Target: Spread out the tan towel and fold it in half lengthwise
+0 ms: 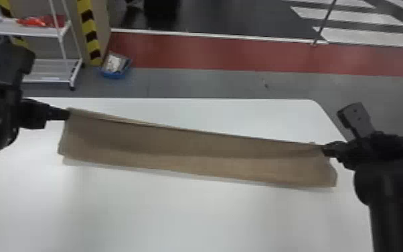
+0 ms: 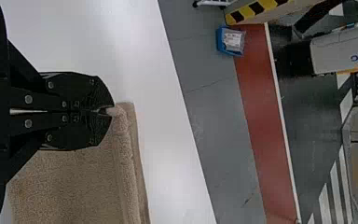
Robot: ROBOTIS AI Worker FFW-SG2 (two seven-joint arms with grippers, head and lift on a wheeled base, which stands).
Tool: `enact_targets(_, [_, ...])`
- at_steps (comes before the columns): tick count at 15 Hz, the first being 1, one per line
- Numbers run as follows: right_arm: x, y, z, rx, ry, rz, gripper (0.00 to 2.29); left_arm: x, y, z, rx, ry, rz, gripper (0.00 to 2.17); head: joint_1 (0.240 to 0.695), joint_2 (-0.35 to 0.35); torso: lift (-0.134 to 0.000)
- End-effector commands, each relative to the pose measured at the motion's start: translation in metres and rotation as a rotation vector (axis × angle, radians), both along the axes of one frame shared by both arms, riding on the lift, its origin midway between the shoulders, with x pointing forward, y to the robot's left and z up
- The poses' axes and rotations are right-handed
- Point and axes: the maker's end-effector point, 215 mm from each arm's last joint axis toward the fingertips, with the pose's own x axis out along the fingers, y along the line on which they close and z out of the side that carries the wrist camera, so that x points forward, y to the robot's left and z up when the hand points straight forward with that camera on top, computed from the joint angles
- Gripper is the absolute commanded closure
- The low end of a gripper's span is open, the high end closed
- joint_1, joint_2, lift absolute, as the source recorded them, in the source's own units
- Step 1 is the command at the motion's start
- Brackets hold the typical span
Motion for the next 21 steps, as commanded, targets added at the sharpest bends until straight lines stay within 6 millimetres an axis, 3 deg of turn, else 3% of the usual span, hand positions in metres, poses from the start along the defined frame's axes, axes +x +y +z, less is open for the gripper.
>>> enact_targets(1, [0.001, -0.001, 0.012, 0.012, -0.027, -0.007, 1.42, 0.004, -0.006, 0.005, -0.001, -0.010, -0.011, 1.43, 0.695, -0.156, -0.123])
enact_targets(9, [0.017, -0.001, 0.030, -0.013, -0.052, -0.005, 1.42, 0.014, -0.015, 0.000, 0.015, -0.006, -0.019, 1.43, 0.695, -0.167, -0.123])
enact_targets(12, [0.016, -0.005, 0.024, -0.027, -0.038, -0.014, 1.42, 0.023, -0.024, -0.005, 0.040, -0.019, -0.043, 1.38, 0.695, -0.167, -0.123])
enact_targets(13, [0.015, -0.006, 0.019, -0.034, -0.032, -0.024, 1.21, 0.027, -0.029, -0.006, 0.050, -0.038, -0.046, 0.73, 0.695, -0.169, -0.123])
enact_targets(14, [0.014, -0.011, 0.017, -0.048, -0.039, -0.044, 0.56, 0.027, -0.029, -0.011, 0.055, -0.033, -0.040, 0.17, 0.695, -0.171, -0.123])
enact_targets(15, [0.013, -0.013, 0.014, -0.057, -0.038, -0.059, 0.13, 0.027, -0.031, -0.013, 0.058, -0.038, -0.043, 0.00, 0.695, -0.174, -0.123])
enact_targets(21, [0.006, -0.022, 0.011, -0.066, -0.044, -0.088, 0.06, 0.028, -0.028, -0.013, 0.065, -0.072, -0.035, 0.08, 0.695, -0.194, -0.123])
